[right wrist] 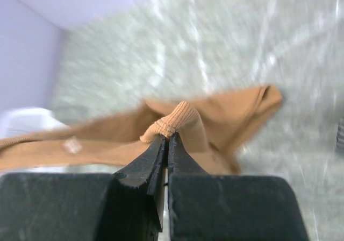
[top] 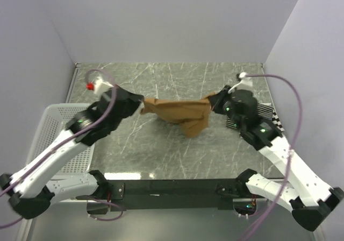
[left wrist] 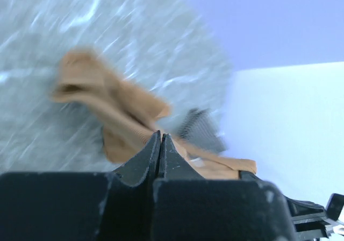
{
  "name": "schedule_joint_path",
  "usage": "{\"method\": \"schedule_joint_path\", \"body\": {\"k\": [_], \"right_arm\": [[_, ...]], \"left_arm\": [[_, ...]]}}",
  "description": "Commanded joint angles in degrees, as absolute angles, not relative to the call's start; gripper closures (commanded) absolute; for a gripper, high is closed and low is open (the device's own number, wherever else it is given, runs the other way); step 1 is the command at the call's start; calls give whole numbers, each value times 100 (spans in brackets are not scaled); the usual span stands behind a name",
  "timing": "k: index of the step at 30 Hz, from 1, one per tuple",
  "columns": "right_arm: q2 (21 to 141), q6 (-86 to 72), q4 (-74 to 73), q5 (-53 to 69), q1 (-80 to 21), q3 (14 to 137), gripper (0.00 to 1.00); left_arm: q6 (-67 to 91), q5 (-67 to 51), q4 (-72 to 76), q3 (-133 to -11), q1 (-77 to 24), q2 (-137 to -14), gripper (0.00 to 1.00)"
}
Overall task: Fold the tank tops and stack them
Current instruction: Flatten the tank top out
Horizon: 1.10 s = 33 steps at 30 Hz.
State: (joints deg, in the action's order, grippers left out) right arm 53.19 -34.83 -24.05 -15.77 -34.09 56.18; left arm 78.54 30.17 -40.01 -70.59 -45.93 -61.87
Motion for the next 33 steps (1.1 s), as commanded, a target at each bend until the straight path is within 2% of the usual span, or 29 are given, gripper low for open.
{"method": "schedule_joint_path", "body": {"k": [1,8,14,19,22,24,25,26,28,30,31,32,33], "right_arm": [[4967,-2955,-2890,-1679,-3375,6607,100],[4528,-2593,-3392,-1477,-3375,8286,100],[4254,-2514,-3630,-1160,-3375,8946,100],[4560,-2304,-3578,-1195,-3375,9132,100],[4991,-2154,-3280,-1397,-3358,8869,100],[5456,-2092,-2973,-1372,-3148,8632,100],[5841,-2092,-2840,-1258,-2999,8570,100],[6071,-2100,-2700,-848,-2823,8448,100],[6867,-2092,-2166,-502,-2225,8333,100],[7564,-2048,-1873,-116,-1778,8454,100],[8324,-2048,-1585,-19,-1645,8542,100],[8741,-2057,-1539,209,-1539,8856,100],[9171,-2057,-1564,307,-1399,9129,94]], "left_arm": [[7138,3621,-3920,-7863,-4588,-5617,99],[6285,3182,-3665,-8849,-4588,-5370,99],[5942,3006,-3463,-9316,-4588,-5326,99],[5854,3400,-3516,-9580,-4588,-5607,99],[5818,3638,-3367,-9440,-4509,-5862,99],[5818,3001,-3070,-9299,-3914,-6169,99],[5862,2536,-2954,-9081,-3206,-6309,99],[6028,1827,-2797,-8949,-2903,-6615,99],[6038,1557,-2086,-8537,-2411,-6959,99],[6003,995,-1567,-8420,-2102,-7792,99],[6055,802,-1399,-8664,-1805,-8170,99],[6021,635,-1284,-8840,-1706,-8974,100],[5960,337,-1118,-9016,-1609,-9400,99]]}}
